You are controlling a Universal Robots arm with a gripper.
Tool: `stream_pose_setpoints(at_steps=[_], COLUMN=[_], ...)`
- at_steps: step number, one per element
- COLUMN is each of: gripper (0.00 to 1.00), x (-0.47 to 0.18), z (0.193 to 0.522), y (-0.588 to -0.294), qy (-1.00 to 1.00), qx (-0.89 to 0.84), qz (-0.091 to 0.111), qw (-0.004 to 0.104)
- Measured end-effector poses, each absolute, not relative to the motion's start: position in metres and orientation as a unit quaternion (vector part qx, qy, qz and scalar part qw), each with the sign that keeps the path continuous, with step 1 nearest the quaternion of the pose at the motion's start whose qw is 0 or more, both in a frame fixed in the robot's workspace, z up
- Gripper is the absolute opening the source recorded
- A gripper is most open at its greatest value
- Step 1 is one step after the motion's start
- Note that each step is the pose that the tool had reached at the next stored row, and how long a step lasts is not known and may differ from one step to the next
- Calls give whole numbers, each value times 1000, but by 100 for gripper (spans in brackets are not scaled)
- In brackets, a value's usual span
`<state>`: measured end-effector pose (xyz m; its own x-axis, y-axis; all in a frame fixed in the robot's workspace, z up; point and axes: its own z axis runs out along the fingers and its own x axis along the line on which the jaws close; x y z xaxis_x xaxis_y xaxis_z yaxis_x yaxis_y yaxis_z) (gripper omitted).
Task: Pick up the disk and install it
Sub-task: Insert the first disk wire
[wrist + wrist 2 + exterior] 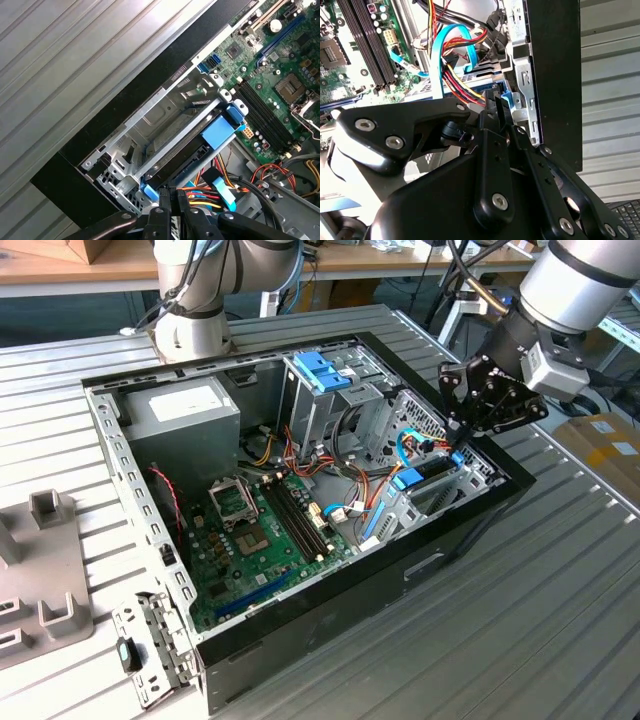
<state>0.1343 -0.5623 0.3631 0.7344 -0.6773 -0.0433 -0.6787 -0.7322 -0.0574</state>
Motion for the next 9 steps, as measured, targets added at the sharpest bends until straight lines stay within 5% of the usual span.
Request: stream_pose_setpoints(at_steps=[9], gripper=[17], x=[134], z=[363], y=[-562], qy=[377], qx=[-926], qz=[9], qw=[35])
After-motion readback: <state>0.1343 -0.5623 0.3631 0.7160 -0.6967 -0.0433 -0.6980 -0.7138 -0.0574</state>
